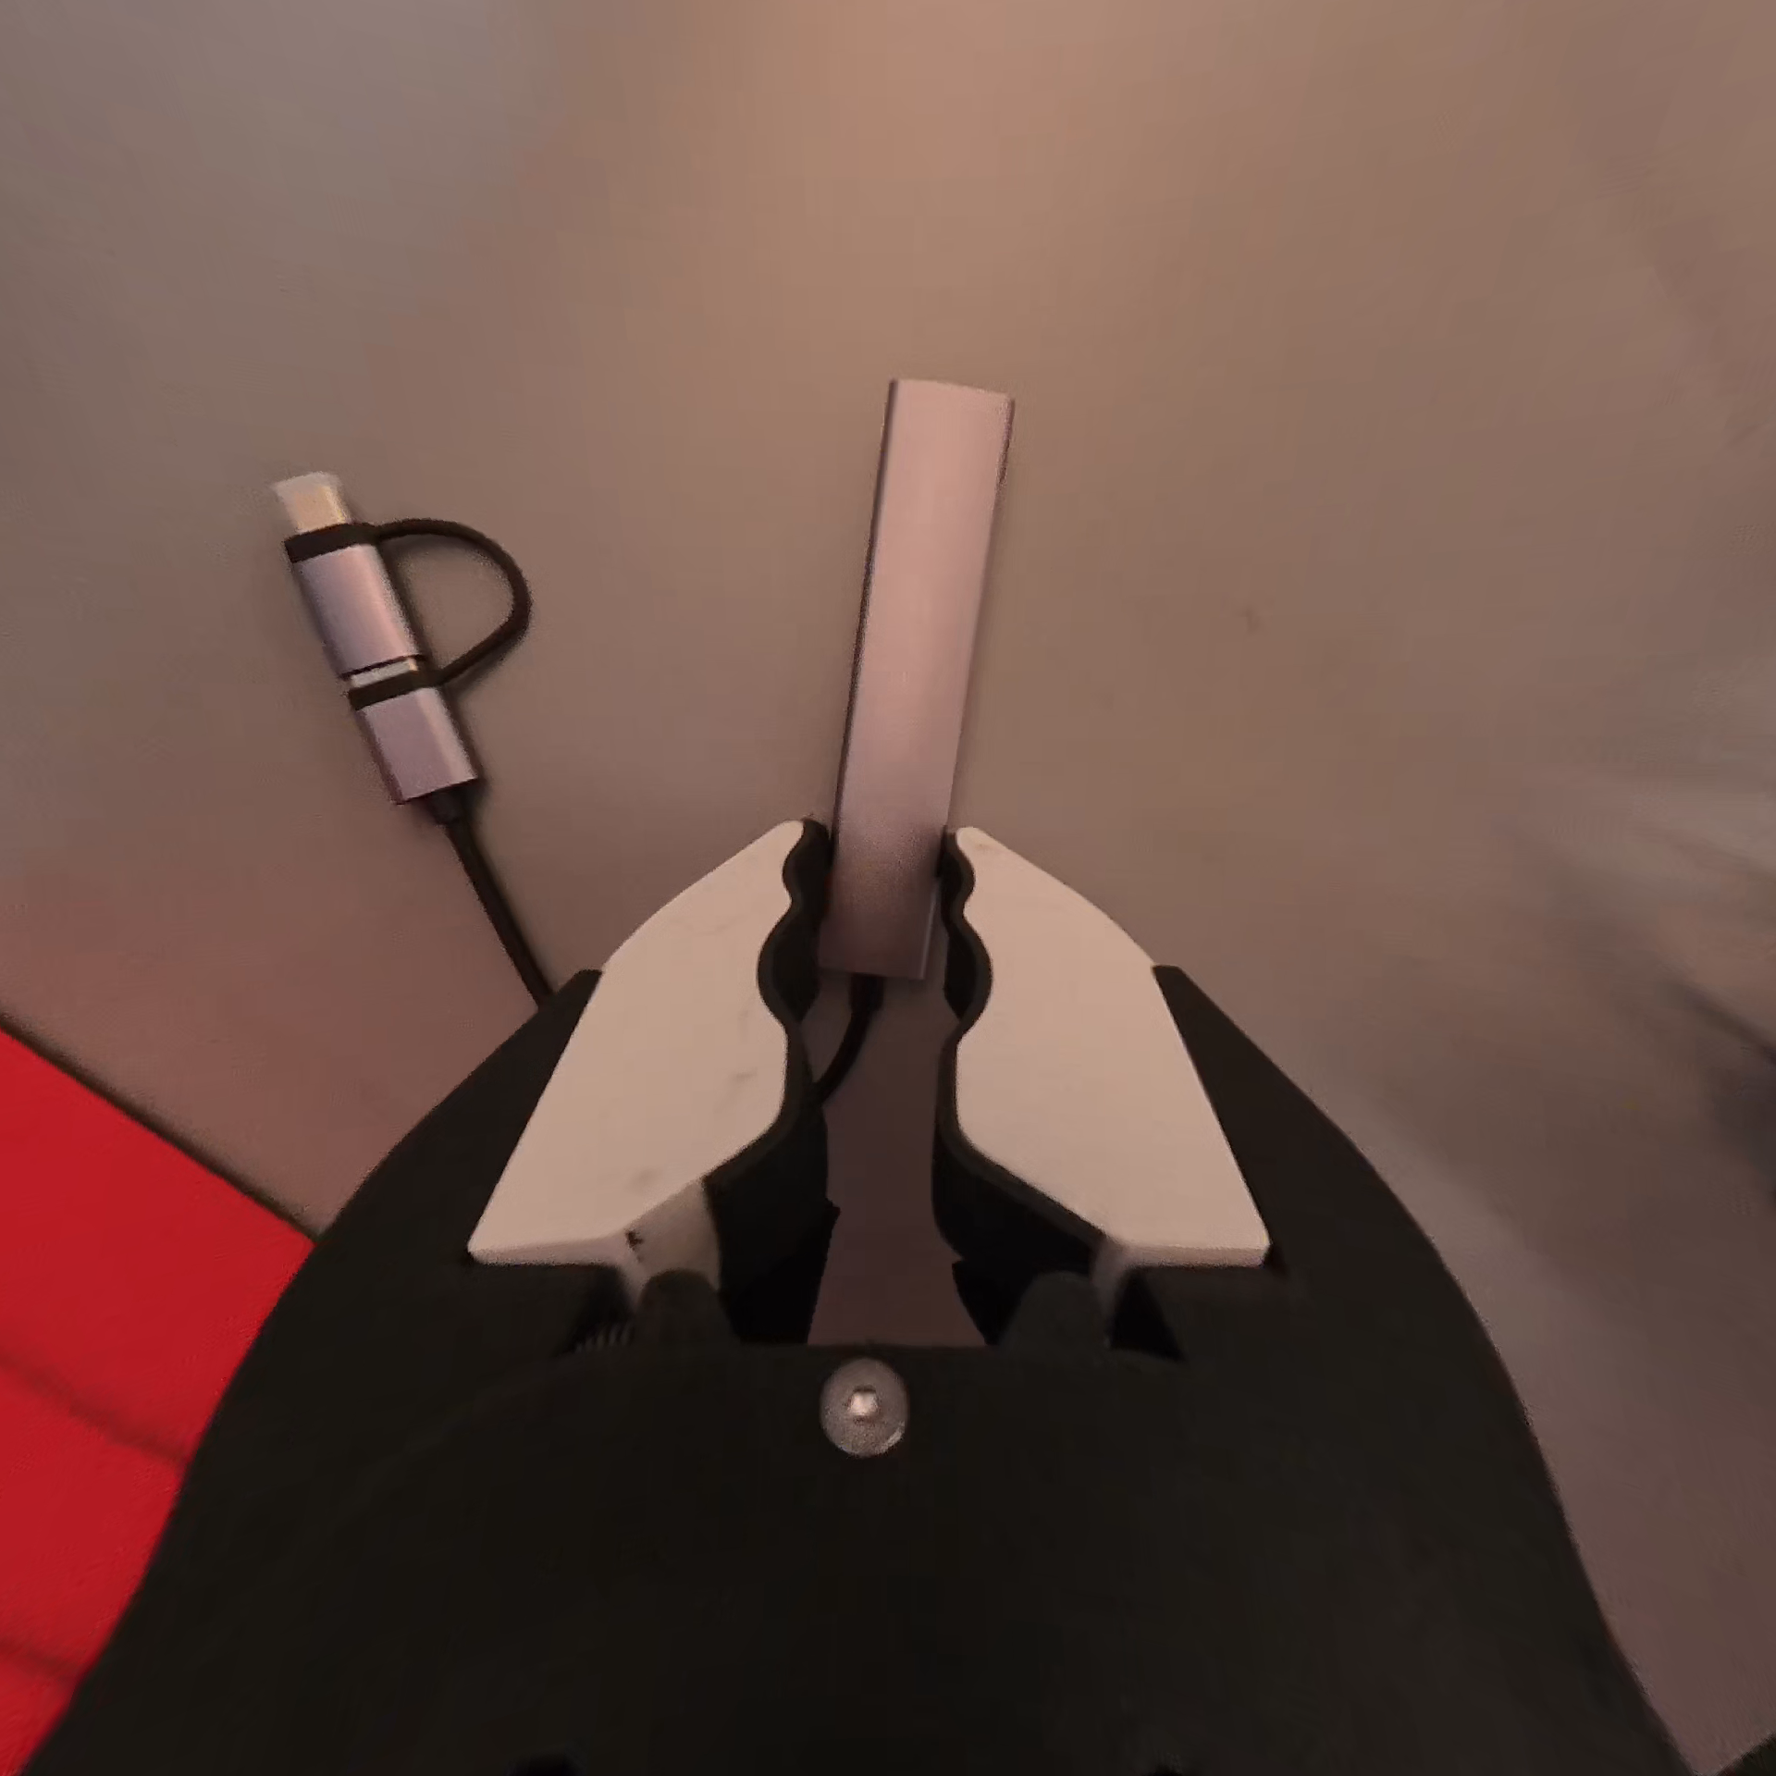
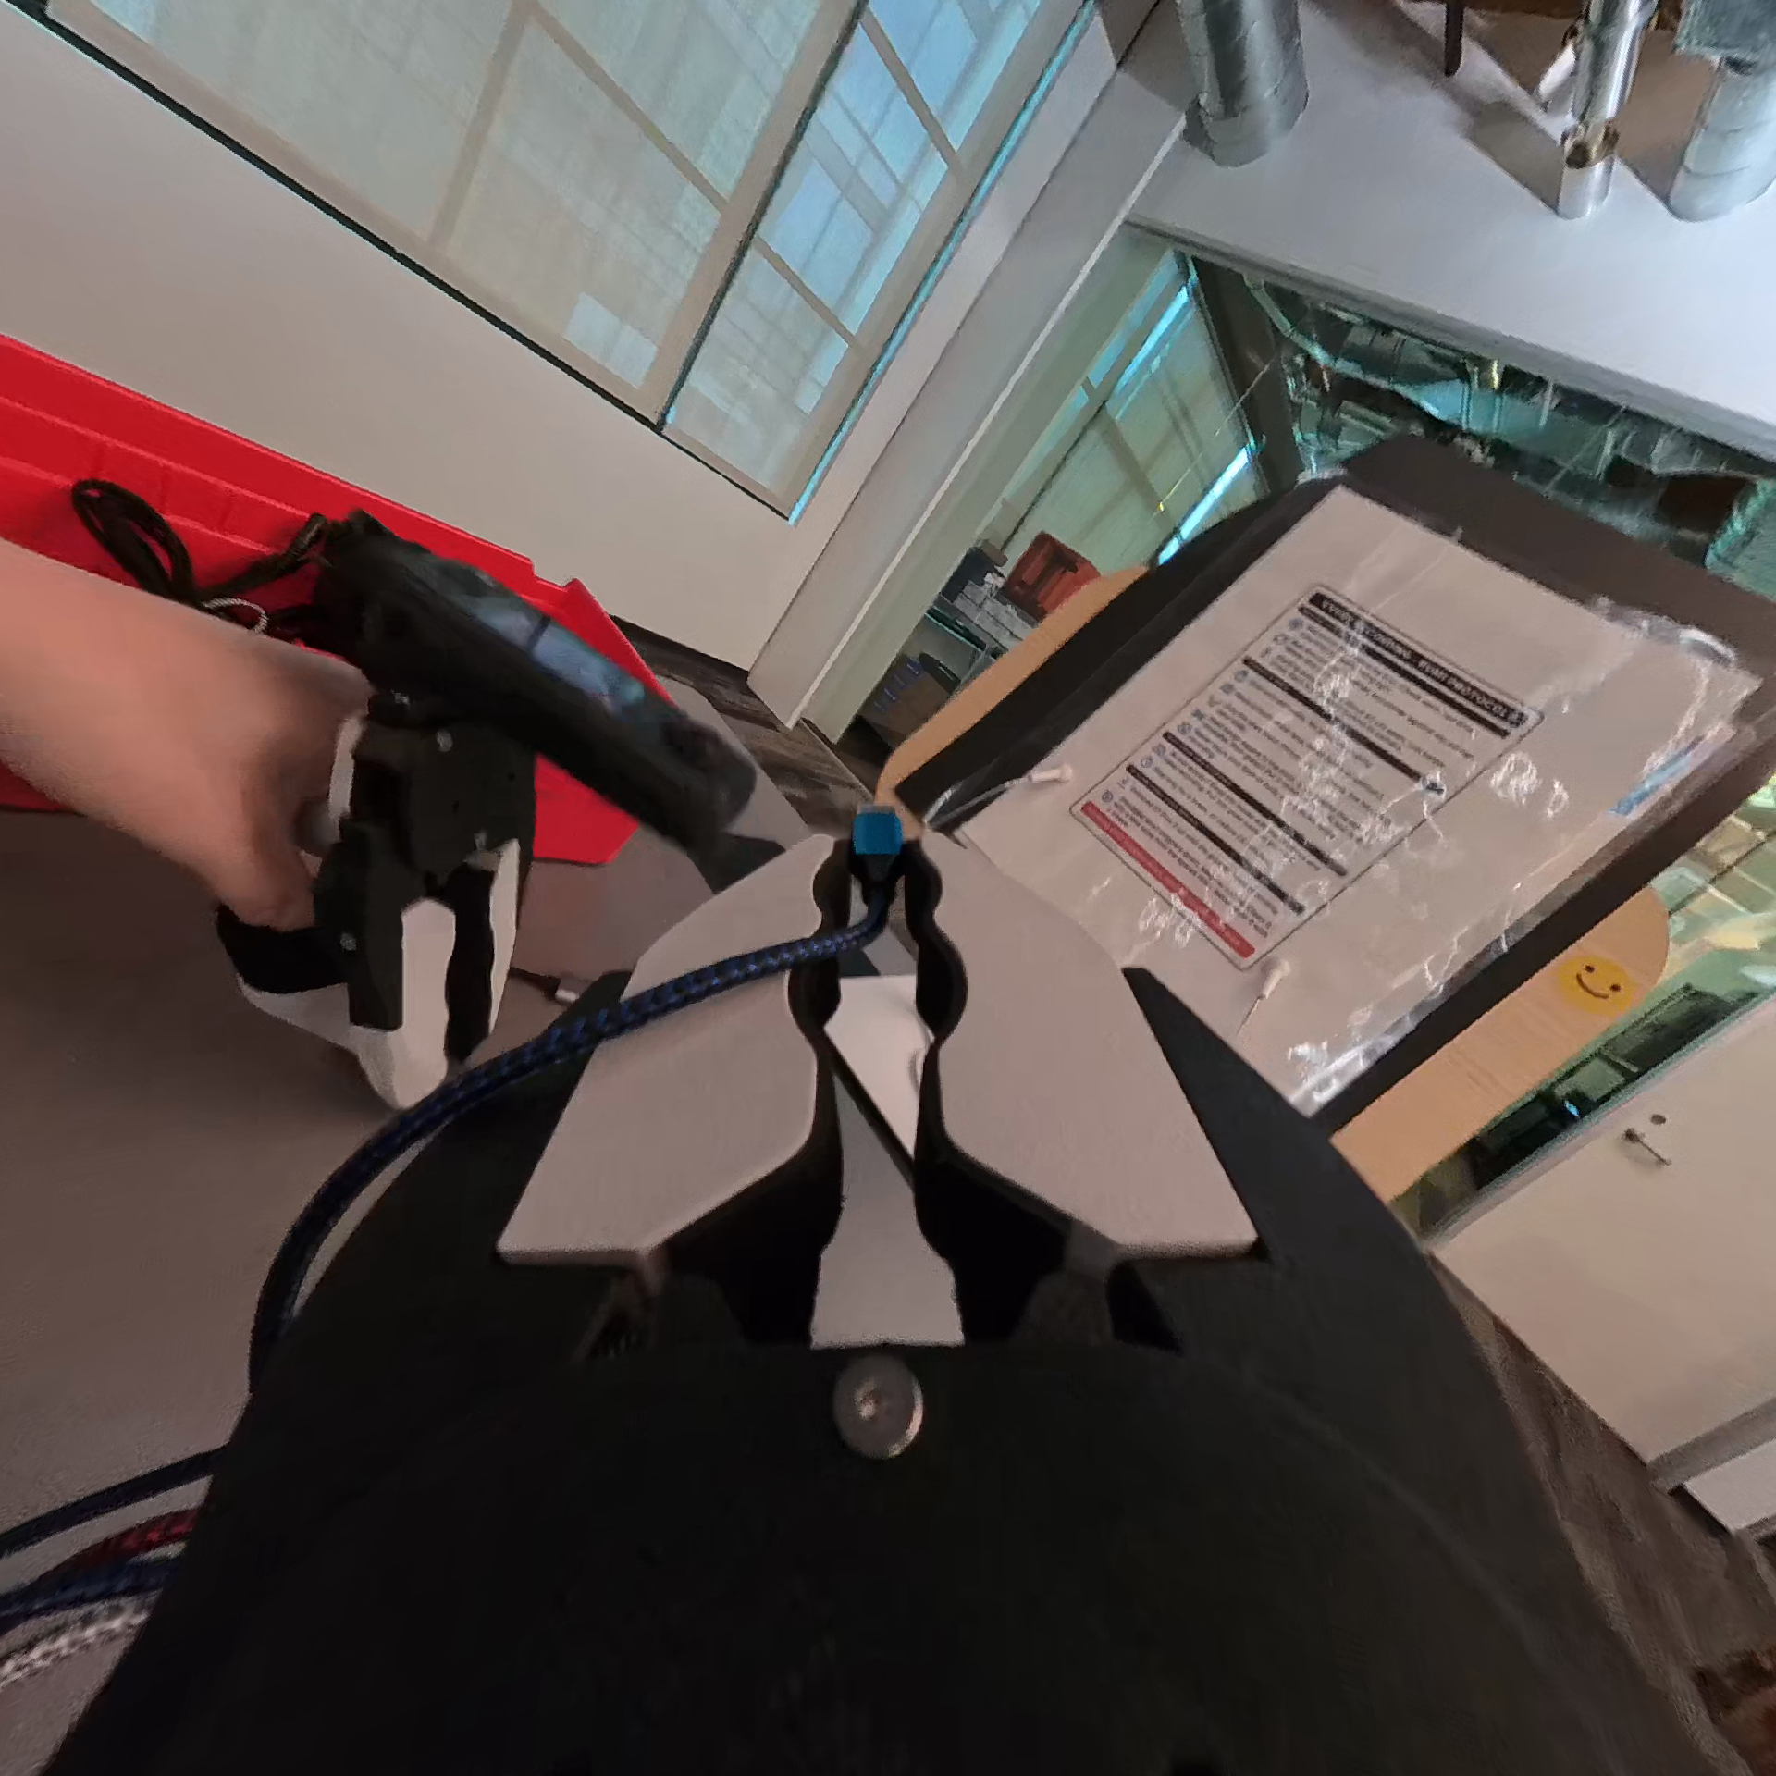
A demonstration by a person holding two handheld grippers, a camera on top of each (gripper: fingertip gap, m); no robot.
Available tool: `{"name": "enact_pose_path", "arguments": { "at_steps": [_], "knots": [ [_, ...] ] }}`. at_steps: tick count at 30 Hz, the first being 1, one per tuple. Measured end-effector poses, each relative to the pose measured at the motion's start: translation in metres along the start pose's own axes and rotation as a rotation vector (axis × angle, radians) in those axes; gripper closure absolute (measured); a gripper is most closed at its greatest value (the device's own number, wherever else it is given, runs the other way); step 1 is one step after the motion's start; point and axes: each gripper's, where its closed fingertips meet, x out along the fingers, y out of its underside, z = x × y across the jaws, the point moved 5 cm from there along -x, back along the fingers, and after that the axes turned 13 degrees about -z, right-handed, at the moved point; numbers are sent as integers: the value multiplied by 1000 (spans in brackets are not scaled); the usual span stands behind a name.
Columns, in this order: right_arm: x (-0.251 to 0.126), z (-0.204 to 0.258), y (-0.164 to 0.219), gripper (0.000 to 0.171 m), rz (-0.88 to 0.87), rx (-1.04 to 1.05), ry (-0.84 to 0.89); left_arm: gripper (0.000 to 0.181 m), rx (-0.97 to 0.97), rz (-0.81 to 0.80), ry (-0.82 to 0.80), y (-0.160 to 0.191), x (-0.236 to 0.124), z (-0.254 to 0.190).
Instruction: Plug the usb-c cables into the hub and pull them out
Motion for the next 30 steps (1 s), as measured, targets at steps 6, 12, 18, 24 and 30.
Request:
{"name": "enact_pose_path", "arguments": {
  "at_steps": [6,12,18,24,30],
  "knots": [
    [2,-7,28,160,174,70,84,160,-366,-351,293,-32,-38,-2],
    [4,-3,29,160,218,8,212,160,-672,-730,766,-66,-78,-17],
    [8,8,7,160,158,-125,282,160,-725,-861,993,-89,-92,-61],
    [7,9,6,159,139,-119,329,159,-775,-991,996,-96,-95,-77],
    [4,6,2,160,108,-109,359,159,-751,-1069,934,-98,-97,-83]
  ]
}}
